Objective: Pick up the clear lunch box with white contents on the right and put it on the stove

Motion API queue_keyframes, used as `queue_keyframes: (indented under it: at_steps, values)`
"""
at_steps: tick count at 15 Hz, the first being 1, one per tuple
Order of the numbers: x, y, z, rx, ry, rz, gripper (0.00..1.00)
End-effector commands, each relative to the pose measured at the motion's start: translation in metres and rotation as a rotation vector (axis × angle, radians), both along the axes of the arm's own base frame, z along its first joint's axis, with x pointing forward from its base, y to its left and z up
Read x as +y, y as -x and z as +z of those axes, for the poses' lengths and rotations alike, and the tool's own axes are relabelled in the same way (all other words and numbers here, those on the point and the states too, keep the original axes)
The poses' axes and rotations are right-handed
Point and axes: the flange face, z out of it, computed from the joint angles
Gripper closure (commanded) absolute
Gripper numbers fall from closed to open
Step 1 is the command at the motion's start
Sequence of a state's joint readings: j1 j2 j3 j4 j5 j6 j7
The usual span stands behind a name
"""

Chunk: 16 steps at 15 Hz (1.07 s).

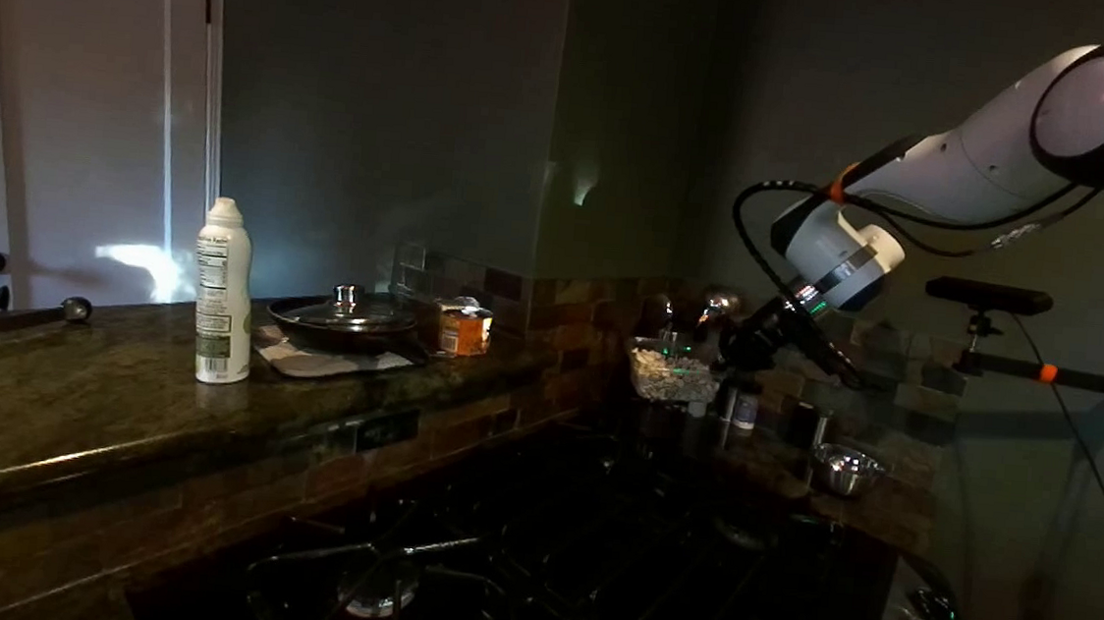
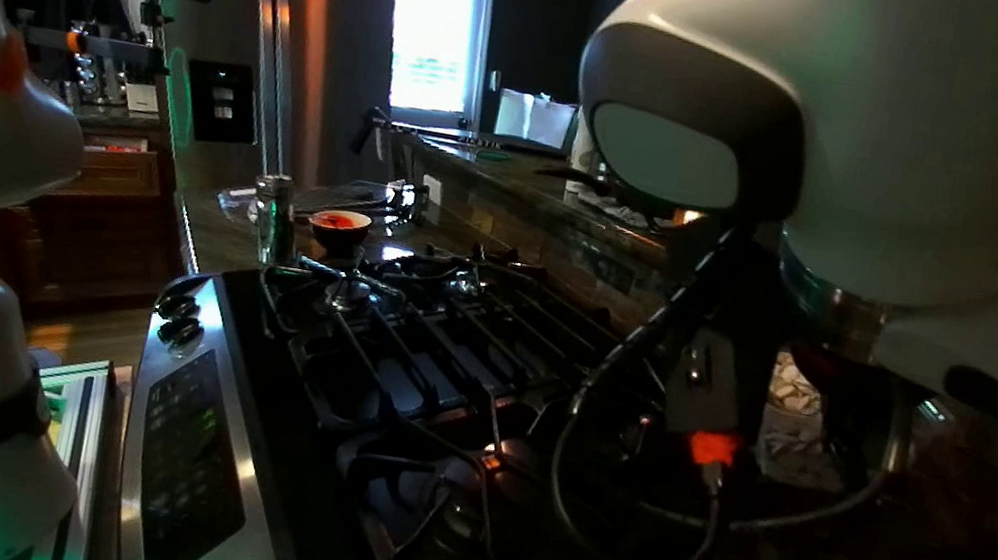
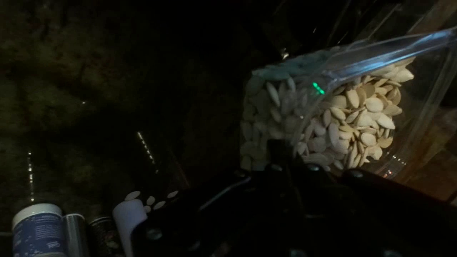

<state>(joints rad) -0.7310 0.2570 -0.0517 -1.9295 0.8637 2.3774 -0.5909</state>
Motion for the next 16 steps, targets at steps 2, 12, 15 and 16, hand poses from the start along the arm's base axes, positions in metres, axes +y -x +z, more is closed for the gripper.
queue_keyframes:
  at_steps: [2,12,15,16]
  values:
    - [0.06,0.005,0.014,-0.015,0.029,0.218,0.99]
    - [0.134,-0.021,0.012,0.067,-0.046,0.555,0.97]
    - [0.144,-0.025,0.013,0.082,-0.044,0.591,0.97]
    - [0.144,-0.024,0.013,0.083,-0.043,0.591,0.97]
